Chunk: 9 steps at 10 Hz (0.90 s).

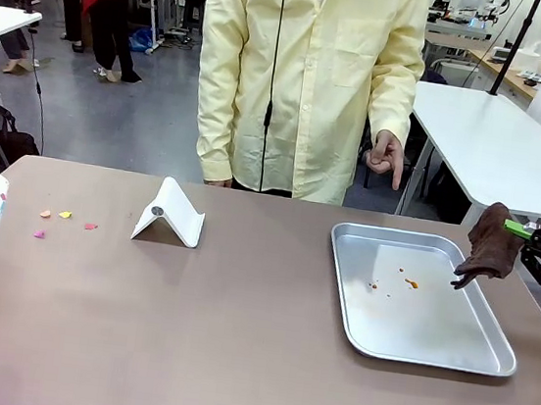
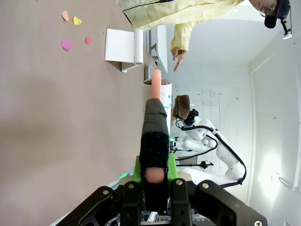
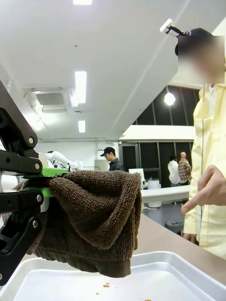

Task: Clean the surface of the table.
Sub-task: If a person points to the right, clean the right side of the table with your right hand, and if they point to the left, clean the left side with your left hand.

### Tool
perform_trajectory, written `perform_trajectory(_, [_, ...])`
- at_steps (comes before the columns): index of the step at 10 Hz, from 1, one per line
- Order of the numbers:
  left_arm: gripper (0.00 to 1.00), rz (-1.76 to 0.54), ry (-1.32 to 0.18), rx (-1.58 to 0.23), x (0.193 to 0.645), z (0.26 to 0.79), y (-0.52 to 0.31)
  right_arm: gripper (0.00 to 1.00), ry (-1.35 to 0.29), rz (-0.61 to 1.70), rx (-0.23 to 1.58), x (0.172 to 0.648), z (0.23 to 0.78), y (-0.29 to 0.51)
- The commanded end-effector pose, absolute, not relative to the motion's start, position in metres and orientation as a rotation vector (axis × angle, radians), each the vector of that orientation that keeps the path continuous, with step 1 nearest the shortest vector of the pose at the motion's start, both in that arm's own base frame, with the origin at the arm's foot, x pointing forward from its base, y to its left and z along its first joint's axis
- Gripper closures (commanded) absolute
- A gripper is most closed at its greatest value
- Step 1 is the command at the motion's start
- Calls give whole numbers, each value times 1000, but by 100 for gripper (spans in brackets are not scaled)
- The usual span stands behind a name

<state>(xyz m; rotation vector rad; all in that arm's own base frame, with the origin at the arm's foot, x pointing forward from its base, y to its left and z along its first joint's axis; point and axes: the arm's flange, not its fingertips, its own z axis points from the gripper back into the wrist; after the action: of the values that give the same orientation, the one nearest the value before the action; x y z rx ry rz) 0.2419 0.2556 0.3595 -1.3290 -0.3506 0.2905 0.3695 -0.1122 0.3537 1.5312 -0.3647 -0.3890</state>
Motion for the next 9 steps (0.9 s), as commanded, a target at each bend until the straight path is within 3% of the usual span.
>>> perform_trajectory(1, [100,293,-364,-1340,242,362,255,91,-365,-389,1531,369,354,-112])
perform_trajectory(2, [100,293,-364,-1340,242,362,255,91,-451,-270,1412,381,362,-93])
perform_trajectory(4, [100,293,-364,-1340,242,362,255,91,-397,-53,1209,413,383,-57])
perform_trajectory(7, [100,293,-364,-1340,242,362,255,91,-361,58,844,448,397,-20])
perform_trajectory(9, [100,293,-364,-1340,242,362,255,91,-354,109,695,462,405,-19])
